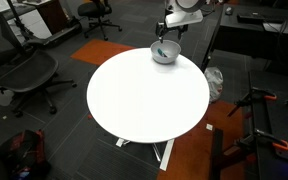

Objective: Remove the marker from the bowl and put it on the table

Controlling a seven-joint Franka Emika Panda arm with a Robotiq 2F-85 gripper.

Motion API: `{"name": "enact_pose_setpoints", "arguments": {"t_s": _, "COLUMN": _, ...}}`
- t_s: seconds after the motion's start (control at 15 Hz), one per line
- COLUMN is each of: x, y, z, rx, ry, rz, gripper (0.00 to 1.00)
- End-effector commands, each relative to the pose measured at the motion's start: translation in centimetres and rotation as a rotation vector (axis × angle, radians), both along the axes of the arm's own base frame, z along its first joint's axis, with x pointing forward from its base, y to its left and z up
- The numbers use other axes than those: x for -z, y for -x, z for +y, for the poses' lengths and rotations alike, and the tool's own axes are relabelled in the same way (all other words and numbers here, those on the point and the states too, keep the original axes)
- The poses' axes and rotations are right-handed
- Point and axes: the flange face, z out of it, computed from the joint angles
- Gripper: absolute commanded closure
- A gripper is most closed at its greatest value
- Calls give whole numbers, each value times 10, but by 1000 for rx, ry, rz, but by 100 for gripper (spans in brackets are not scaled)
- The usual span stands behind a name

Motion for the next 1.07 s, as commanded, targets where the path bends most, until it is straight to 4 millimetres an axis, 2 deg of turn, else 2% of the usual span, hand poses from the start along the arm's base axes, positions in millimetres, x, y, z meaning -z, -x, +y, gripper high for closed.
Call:
{"name": "enact_pose_setpoints", "arguments": {"t_s": 0.0, "x": 12, "y": -13, "z": -19, "rx": -29, "ry": -12, "rz": -47, "gripper": 0}}
{"name": "enact_pose_setpoints", "arguments": {"t_s": 0.33, "x": 33, "y": -25, "z": -34, "rx": -47, "ry": -17, "rz": -73, "gripper": 0}}
{"name": "enact_pose_setpoints", "arguments": {"t_s": 1.0, "x": 72, "y": -40, "z": -46, "rx": -38, "ry": -20, "rz": -27, "gripper": 0}}
